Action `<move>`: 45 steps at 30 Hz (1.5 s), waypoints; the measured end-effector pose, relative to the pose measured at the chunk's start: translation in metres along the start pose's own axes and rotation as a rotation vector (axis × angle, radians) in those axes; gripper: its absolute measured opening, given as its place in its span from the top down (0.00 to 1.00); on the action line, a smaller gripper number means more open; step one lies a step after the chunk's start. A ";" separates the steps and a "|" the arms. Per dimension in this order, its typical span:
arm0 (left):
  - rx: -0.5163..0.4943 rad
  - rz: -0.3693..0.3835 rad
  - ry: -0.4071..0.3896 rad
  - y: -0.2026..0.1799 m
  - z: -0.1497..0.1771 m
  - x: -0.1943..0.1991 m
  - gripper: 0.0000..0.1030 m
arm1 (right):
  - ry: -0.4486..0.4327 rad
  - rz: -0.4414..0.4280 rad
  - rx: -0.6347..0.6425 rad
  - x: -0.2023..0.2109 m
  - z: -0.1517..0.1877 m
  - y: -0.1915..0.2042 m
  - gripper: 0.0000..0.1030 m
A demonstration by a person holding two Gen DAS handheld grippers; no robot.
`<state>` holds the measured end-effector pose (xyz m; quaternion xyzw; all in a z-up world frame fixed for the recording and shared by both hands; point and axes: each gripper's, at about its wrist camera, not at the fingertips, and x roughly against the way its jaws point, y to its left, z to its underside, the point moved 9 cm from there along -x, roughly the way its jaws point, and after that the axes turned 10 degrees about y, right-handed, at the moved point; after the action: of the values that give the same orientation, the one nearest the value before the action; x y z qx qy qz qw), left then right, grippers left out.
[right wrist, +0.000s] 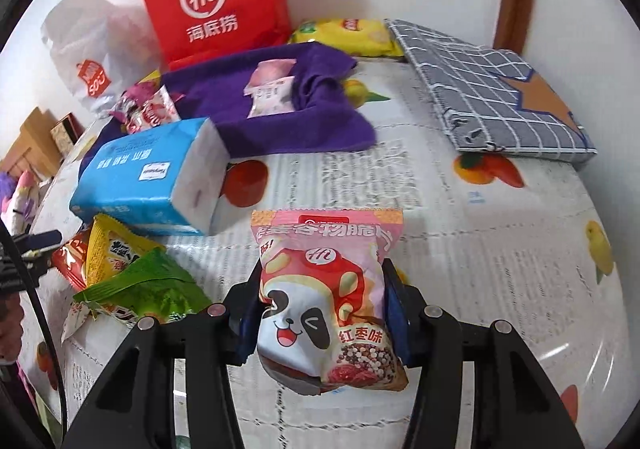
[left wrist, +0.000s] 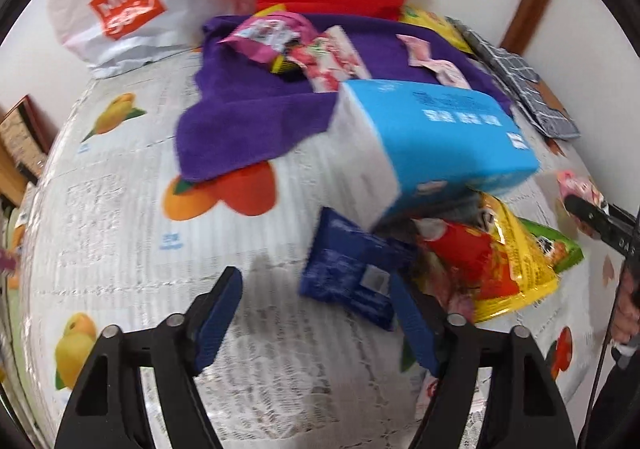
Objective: Organize snacks
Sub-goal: 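Grasp the panda-print pink snack bag with the right tool while the left tool grasps the blue packet, then carry the panda bag and blue packet over the purple towel with both tools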
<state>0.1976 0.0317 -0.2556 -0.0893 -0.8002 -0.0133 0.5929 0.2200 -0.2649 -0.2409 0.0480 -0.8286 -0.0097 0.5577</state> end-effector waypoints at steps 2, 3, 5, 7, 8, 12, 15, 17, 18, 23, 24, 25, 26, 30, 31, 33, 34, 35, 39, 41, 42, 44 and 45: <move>-0.034 -0.016 -0.003 -0.005 -0.001 -0.002 0.23 | -0.005 0.003 -0.008 0.003 0.000 -0.002 0.50; -0.053 -0.027 -0.002 -0.008 -0.001 -0.004 0.23 | -0.007 0.004 -0.009 0.004 0.001 -0.002 0.50; -0.074 -0.041 0.009 -0.011 -0.002 -0.011 0.22 | -0.010 0.007 -0.011 0.006 0.003 -0.003 0.50; -0.092 -0.047 0.018 -0.014 -0.002 -0.018 0.22 | -0.009 0.009 -0.014 0.008 0.005 -0.003 0.50; -0.100 -0.067 0.018 -0.015 -0.002 -0.022 0.22 | -0.009 0.012 -0.014 0.009 0.006 -0.003 0.50; -0.113 -0.060 -0.022 -0.020 -0.005 -0.023 0.20 | -0.010 0.028 -0.005 0.013 0.011 -0.001 0.50; -0.112 -0.059 -0.037 -0.018 -0.005 -0.021 0.25 | -0.010 0.029 -0.001 0.016 0.014 0.001 0.50; -0.107 -0.052 -0.045 -0.016 -0.005 -0.017 0.40 | -0.010 0.027 0.000 0.017 0.014 0.004 0.50; -0.101 -0.047 -0.042 -0.014 -0.004 -0.016 0.45 | -0.010 0.025 0.001 0.017 0.014 0.006 0.50; -0.049 0.004 -0.032 -0.003 0.000 -0.010 0.58 | -0.019 0.012 0.022 0.021 0.010 0.019 0.50; -0.037 0.009 -0.030 -0.002 0.001 -0.009 0.60 | -0.022 0.008 0.027 0.023 0.009 0.022 0.50; -0.022 0.019 -0.029 0.000 0.003 -0.008 0.60 | -0.027 0.004 0.033 0.025 0.009 0.025 0.50; -0.008 0.036 -0.032 0.002 0.005 -0.005 0.60 | -0.032 0.001 0.040 0.027 0.009 0.028 0.50; 0.016 0.049 -0.044 0.007 0.011 0.001 0.61 | -0.041 -0.007 0.060 0.033 0.007 0.038 0.50; 0.020 0.053 -0.050 0.008 0.012 0.005 0.61 | -0.044 -0.009 0.064 0.035 0.006 0.041 0.50; 0.024 0.053 -0.061 0.009 0.013 0.010 0.61 | -0.053 -0.013 0.073 0.039 0.004 0.046 0.50; 0.027 0.052 -0.065 0.009 0.013 0.013 0.61 | -0.058 -0.015 0.076 0.042 0.003 0.048 0.50; 0.029 0.052 -0.069 0.009 0.014 0.017 0.61 | -0.063 -0.018 0.080 0.044 0.002 0.051 0.50; 0.035 0.055 -0.092 0.006 0.010 0.032 0.61 | -0.083 -0.027 0.098 0.055 -0.004 0.061 0.50; 0.031 0.060 -0.106 0.002 0.008 0.042 0.61 | -0.093 -0.024 0.112 0.060 -0.008 0.066 0.50; 0.030 0.060 -0.109 0.000 0.007 0.045 0.61 | -0.098 -0.024 0.117 0.062 -0.010 0.068 0.50; 0.025 0.061 -0.121 -0.006 0.004 0.054 0.61 | -0.108 -0.039 0.125 0.067 -0.013 0.074 0.50; 0.021 0.060 -0.129 -0.009 0.002 0.058 0.61 | -0.112 -0.046 0.128 0.068 -0.015 0.077 0.50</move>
<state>0.1780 0.0305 -0.1999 -0.1078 -0.8339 0.0188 0.5410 0.2030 -0.1943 -0.1670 0.1021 -0.8560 0.0278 0.5060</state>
